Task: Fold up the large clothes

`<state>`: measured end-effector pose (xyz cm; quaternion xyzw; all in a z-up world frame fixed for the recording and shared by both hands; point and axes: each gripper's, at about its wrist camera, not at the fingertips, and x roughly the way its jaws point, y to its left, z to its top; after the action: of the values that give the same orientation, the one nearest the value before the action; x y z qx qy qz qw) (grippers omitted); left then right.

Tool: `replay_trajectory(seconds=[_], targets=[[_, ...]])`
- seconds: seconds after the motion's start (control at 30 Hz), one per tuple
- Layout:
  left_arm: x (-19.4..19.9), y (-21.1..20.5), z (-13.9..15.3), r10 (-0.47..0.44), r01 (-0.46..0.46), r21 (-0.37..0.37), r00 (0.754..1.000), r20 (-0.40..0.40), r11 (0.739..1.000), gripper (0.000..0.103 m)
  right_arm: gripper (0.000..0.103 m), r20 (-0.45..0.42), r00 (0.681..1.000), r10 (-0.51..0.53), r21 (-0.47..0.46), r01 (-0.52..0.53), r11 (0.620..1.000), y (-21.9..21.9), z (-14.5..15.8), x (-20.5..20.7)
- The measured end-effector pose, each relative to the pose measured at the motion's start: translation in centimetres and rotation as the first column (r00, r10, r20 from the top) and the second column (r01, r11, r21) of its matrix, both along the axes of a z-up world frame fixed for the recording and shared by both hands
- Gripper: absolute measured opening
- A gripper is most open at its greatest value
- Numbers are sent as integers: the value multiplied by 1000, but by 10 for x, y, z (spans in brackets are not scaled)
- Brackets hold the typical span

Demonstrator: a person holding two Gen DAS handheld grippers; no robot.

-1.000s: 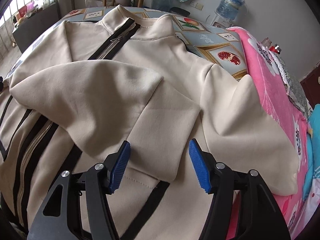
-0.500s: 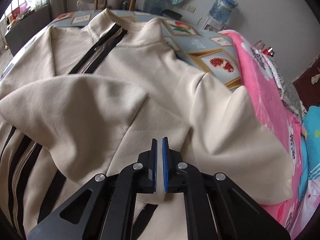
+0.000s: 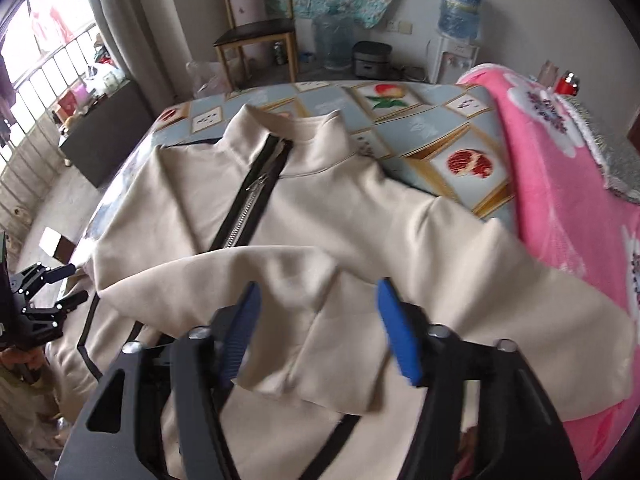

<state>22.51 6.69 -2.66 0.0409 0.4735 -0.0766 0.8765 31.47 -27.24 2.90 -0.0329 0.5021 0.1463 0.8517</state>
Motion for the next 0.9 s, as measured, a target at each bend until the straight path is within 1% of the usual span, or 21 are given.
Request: replay_trajectory(seconds=[0.1,0.2,0.23,0.33,0.43,0.53,0.6,0.63,0.67,0.7,0.73,0.77,0.8,0.83,0.9], targets=[[-4,-12,-3,-60,60,29,998,4,998,53,61,-76,995,59,68,-54,996,34,-10,20],[-6,-15,-8,-54,53,51,999,7,997,45,61,-123,982,145,136,-128,982,86,-15,50],[-6,-14,-10,-42,41,59,999,12,997,42,61,-136,976,170,141,-151,978,107,-18,64],[-11,-11,-16,-20,17,97,999,33,995,32,61,-153,959,237,119,-220,968,160,-30,94],[-18,-13,-21,-32,23,152,998,57,988,27,61,-184,937,297,100,-282,954,213,-50,126],[-21,-16,-21,-70,53,193,994,81,980,27,61,-198,927,318,57,-313,948,245,-64,146],[-20,-16,-21,-86,65,191,991,104,979,27,60,-204,923,326,56,-321,945,255,-70,153],[-18,-14,-21,-82,60,188,990,111,980,27,53,-212,920,330,62,-325,944,260,-73,156],[-15,-12,-22,-79,59,180,991,111,982,27,45,-223,915,335,65,-329,942,262,-76,157],[-12,-10,-23,-77,58,168,991,110,984,26,44,-220,915,338,55,-334,941,265,-78,155],[-10,-8,-22,-74,56,157,991,112,986,26,36,-211,916,342,38,-342,939,268,-78,153],[-8,-7,-22,-74,57,152,991,110,987,26,19,-209,915,345,23,-348,937,271,-78,151],[-5,-7,-22,-73,57,150,991,108,987,25,9,-222,913,343,39,-343,938,270,-79,152],[-3,-7,-23,-70,54,150,992,105,987,24,6,-234,910,342,48,-341,939,270,-79,153],[-2,-7,-23,-61,43,159,992,109,986,14,4,-203,910,361,4,-368,930,278,-74,148]])
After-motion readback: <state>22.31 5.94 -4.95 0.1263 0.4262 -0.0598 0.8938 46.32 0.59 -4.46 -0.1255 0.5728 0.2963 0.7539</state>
